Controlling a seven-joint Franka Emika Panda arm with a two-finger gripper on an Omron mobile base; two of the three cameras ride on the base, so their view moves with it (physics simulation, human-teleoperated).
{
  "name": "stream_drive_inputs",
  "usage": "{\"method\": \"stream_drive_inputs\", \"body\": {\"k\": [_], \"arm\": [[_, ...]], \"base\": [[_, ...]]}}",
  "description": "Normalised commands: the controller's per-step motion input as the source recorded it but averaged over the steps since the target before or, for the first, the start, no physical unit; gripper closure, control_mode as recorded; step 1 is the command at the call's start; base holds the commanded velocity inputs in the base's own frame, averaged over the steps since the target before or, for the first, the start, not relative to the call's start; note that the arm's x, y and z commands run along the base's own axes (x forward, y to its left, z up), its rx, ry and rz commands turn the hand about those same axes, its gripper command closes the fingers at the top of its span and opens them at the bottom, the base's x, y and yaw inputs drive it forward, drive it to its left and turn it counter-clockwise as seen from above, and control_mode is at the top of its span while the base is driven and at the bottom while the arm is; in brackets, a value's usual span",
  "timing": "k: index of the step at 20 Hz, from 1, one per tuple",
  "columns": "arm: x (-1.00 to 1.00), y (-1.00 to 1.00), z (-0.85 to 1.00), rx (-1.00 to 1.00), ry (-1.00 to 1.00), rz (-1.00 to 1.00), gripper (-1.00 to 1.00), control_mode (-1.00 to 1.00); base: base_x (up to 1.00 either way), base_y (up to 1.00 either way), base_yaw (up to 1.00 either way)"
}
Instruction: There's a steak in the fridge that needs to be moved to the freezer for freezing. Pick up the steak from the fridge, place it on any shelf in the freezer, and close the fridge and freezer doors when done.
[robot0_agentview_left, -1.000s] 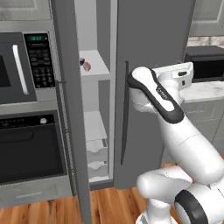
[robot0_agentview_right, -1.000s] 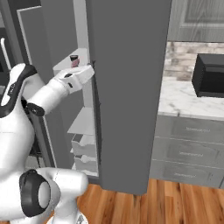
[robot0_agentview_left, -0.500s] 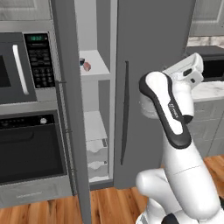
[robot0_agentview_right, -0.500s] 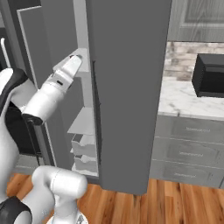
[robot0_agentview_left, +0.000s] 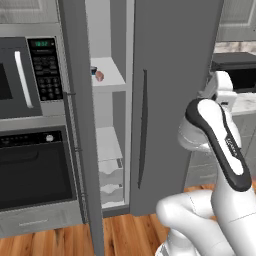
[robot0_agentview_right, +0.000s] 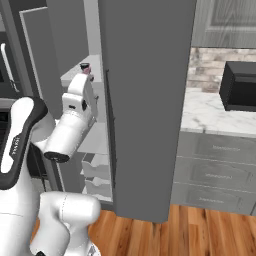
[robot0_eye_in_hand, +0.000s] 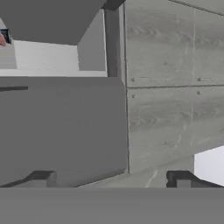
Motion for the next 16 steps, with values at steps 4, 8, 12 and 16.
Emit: {"method": "stream_drive_inputs", "body": {"k": [4,8,12,16], "arm": [[-0.75,-0.20,1.00,-0.28,0.02,-0.14,-1.00,-1.00],[-0.94,-0.97,1.00,-0.17,-0.12,-0.11,-1.00,-1.00],[-0.93,0.04,0.51,-0.76,-0.20,-0.19,-1.00,-1.00],[-0.55,0.99,0.01,-1.00,-0.15,-0.02,-1.00,-1.00]], "base": [[0.00,0.00,0.00],[0.00,0.00,0.00],[0.00,0.00,0.00],[0.00,0.00,0.00]]}}
